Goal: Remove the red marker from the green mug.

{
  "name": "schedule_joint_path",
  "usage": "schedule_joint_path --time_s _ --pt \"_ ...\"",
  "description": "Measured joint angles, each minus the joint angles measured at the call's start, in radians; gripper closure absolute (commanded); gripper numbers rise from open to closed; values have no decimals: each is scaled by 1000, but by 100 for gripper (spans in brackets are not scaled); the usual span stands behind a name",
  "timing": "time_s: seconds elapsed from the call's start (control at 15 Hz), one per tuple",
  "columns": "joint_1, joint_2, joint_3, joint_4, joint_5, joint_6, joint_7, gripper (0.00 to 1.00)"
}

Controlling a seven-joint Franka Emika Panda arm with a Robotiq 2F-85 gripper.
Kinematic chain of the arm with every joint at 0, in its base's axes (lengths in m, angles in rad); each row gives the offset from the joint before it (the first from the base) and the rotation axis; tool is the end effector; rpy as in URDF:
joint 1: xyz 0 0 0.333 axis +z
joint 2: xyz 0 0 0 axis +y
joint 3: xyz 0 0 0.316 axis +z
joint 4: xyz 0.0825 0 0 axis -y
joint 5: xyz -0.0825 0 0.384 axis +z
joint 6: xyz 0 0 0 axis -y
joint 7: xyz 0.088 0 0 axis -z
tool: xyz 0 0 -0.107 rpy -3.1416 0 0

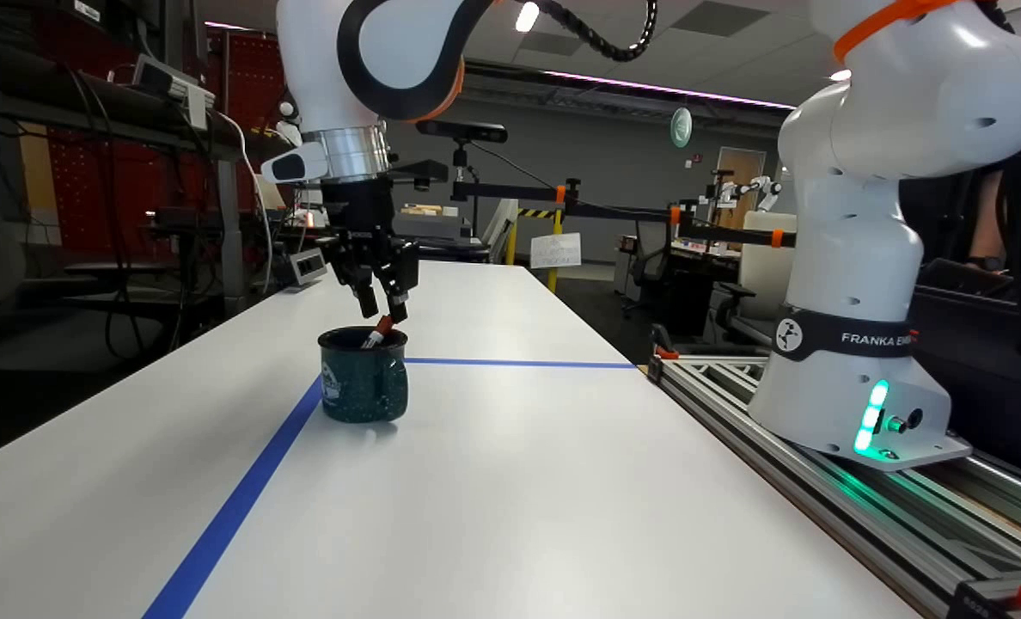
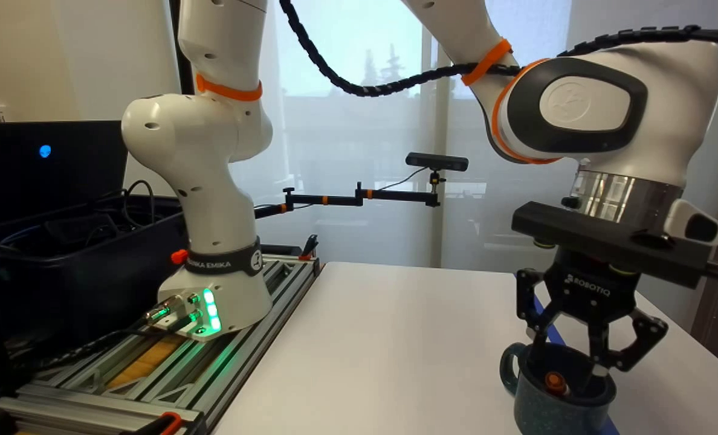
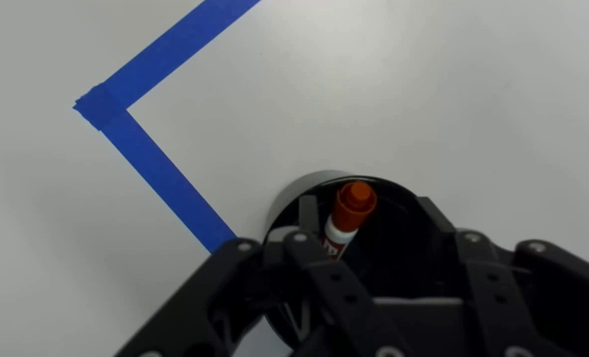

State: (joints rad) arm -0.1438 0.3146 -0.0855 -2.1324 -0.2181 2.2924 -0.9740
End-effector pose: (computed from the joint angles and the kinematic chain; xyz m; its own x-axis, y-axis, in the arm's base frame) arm 0.5408 -0.1311 0.2476 0.5978 0.7681 -0.2297 0.7817 -0.6220 -0.0454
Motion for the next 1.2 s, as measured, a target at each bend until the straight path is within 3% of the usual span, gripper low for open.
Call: schedule_joint_path --time_s 0.13,0.4,0.8,0.87,1.0,1.13,1.2 --pt "-1 0 0 0 0 0 0 51" --pt "-5 1 0 0 0 0 0 49" --pt "-6 10 0 0 0 0 1 54" --pt "-7 12 0 0 0 0 1 77" --pt "-8 16 0 0 0 0 1 81" --pt "-9 19 -1 0 0 0 1 98" --pt "-9 19 -1 0 0 0 1 100"
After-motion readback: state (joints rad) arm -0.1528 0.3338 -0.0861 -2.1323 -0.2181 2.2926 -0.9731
